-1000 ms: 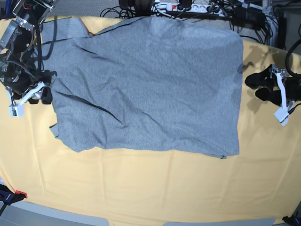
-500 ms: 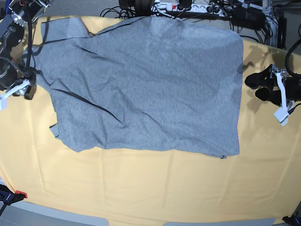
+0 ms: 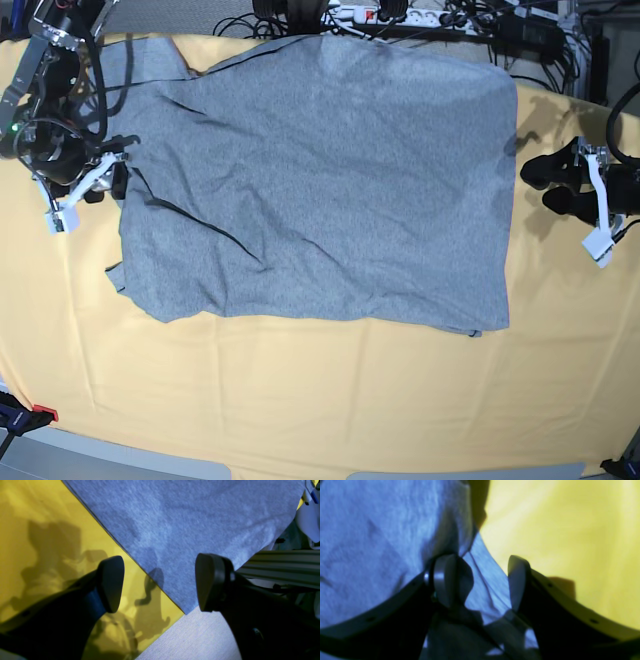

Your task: Layout the t-shirt on the table in an organized manner, then fold the t-shirt properly

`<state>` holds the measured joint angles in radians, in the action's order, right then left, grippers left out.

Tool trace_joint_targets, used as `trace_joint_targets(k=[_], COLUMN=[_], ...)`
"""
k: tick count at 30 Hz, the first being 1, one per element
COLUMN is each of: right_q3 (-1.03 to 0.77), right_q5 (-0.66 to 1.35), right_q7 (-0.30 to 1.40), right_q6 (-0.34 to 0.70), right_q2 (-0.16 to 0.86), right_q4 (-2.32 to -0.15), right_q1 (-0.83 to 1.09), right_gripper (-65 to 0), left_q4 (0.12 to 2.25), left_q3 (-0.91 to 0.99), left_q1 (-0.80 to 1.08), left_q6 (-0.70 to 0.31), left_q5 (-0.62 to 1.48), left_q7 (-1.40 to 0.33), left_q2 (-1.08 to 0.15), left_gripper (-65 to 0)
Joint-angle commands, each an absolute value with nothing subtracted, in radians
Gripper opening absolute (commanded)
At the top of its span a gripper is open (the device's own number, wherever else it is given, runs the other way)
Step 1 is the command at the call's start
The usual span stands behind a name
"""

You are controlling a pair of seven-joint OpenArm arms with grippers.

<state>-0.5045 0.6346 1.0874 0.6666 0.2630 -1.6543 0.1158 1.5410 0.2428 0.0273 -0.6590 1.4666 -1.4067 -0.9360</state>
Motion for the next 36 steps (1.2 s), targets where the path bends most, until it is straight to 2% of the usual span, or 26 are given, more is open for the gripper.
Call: trace_joint_targets(k=[1, 9, 10, 11, 13, 14, 20, 27, 32, 36], right_q3=[-0.499, -0.497, -0.497, -0.497, -0.497, -0.497, -0.53, -0.712, -0.805, -0.819], right_q5=[0.647, 0.649, 0.646, 0.646, 0.646, 0.646, 0.647, 0.651, 0.646, 0.647], right_q7=[1.076, 1.073, 1.073, 1.073, 1.077, 1.082, 1.085, 1.084, 1.084, 1.161], right_q6=[0.671, 0.698, 0.698, 0.698, 0.698, 0.698, 0.698, 0.69, 0.624, 0.548], right_q2=[0.277, 0.277, 0.277, 0.278, 0.278, 0.278, 0.289, 0.289, 0.291, 0.29], right_q4=[-1.666, -1.666, -1.665, -1.665, -1.665, -1.665, -1.693, -1.824, -1.832, -1.832], right_q1=[0.105, 0.108, 0.112, 0.118, 0.122, 0.121, 0.08, 0.078, 0.078, 0.078], right_gripper=[-30.7, -31.1, -34.6, -41.3, -59.8, -65.0, -65.0, -65.0, -65.0, -65.0], left_q4=[1.549, 1.549, 1.549, 1.549, 1.549, 1.549, 1.549, 1.549, 1.549, 1.549], left_q3=[0.257, 0.257, 0.257, 0.257, 0.257, 0.257, 0.257, 0.257, 0.257, 0.257], left_q1=[0.01, 0.011, 0.011, 0.01, 0.01, 0.01, 0.01, 0.01, 0.01, 0.011], left_q6=[-0.661, -0.661, -0.661, -0.661, -0.661, -0.661, -0.662, -0.661, -0.662, -0.662], left_q5=[1.484, 1.484, 1.484, 1.484, 1.484, 1.484, 1.484, 1.484, 1.484, 1.484], left_q7=[-1.396, -1.396, -1.396, -1.396, -1.396, -1.396, -1.396, -1.396, -1.396, -1.396], left_q2=[-0.964, -0.964, -0.964, -0.964, -0.964, -0.964, -0.964, -0.964, -0.964, -0.964], left_gripper=[-19.2, -19.2, -19.2, -19.2, -19.2, -19.2, -19.2, -19.2, -19.2, -19.2])
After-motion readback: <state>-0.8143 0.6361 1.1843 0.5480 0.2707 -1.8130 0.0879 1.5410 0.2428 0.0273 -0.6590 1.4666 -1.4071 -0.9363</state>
